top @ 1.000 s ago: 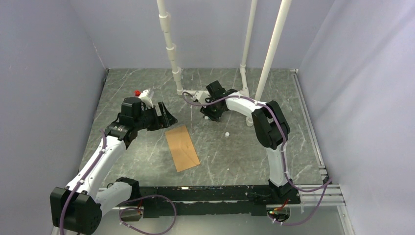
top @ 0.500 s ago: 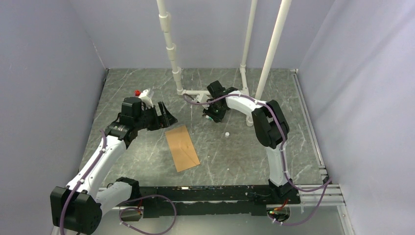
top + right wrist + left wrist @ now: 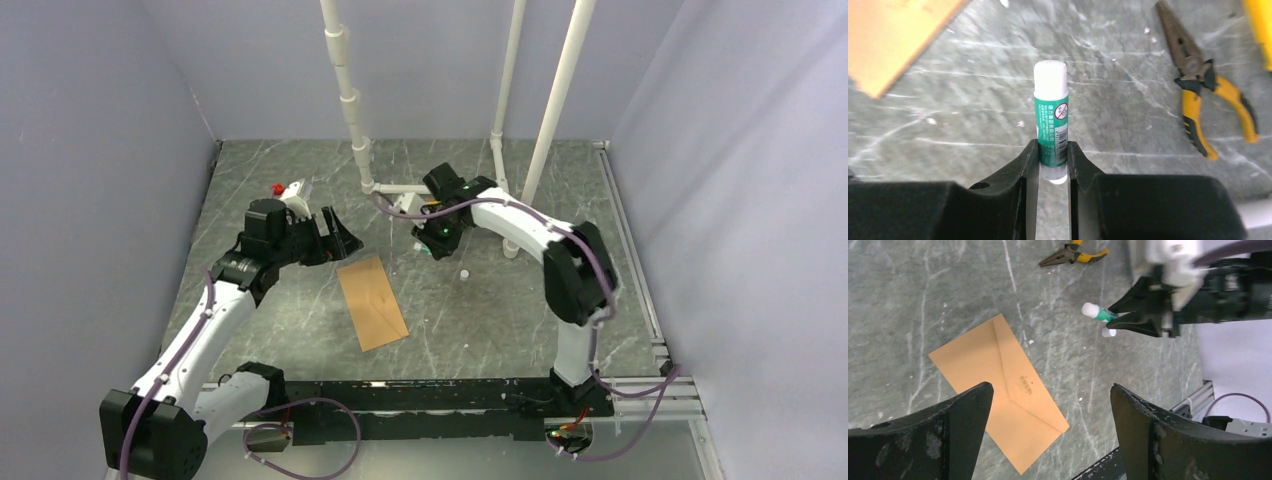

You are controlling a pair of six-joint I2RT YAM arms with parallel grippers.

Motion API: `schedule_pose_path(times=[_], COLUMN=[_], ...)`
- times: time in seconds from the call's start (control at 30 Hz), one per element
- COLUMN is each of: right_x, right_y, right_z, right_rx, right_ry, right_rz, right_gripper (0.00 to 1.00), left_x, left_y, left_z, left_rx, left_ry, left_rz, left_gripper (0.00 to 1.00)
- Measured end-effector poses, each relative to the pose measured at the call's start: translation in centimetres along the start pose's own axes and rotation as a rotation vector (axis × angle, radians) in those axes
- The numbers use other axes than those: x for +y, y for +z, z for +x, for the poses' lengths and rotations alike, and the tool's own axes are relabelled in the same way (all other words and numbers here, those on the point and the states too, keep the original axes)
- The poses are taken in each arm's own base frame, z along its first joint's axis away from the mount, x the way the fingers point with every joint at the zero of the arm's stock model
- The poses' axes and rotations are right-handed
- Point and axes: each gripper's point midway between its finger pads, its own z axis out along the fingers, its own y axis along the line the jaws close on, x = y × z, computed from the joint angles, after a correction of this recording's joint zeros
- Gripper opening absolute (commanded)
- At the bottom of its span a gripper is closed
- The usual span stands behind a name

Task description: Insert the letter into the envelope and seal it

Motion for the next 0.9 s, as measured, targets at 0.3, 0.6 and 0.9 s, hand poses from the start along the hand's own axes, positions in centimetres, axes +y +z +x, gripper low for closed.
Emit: schedule_pose_path(times=[0.3, 0.6, 0.9], right_x=[3.5, 8.6, 11.9], right_y=[-12.9, -18.6, -20.6], right_z=[-9.4, -15.4, -17.4], right_rx=[-0.574, -0.976, -1.063], right_ry=[0.079, 0.291, 0.333], right_rz=[0.035, -0.24, -0.429], right_gripper=[0.1, 0.08, 0.08], left_x=[-5.0, -12.3, -14.4], left_y=[-1.5, -4.8, -4.9], left_z=[-2.3, -6.0, -5.8], left_rx=[-0.087, -0.226, -0.191], left_ry=[0.033, 0.098, 0.066], left_rz=[0.236, 0.592, 0.745], left_gripper=[0.93, 0.82, 0.53])
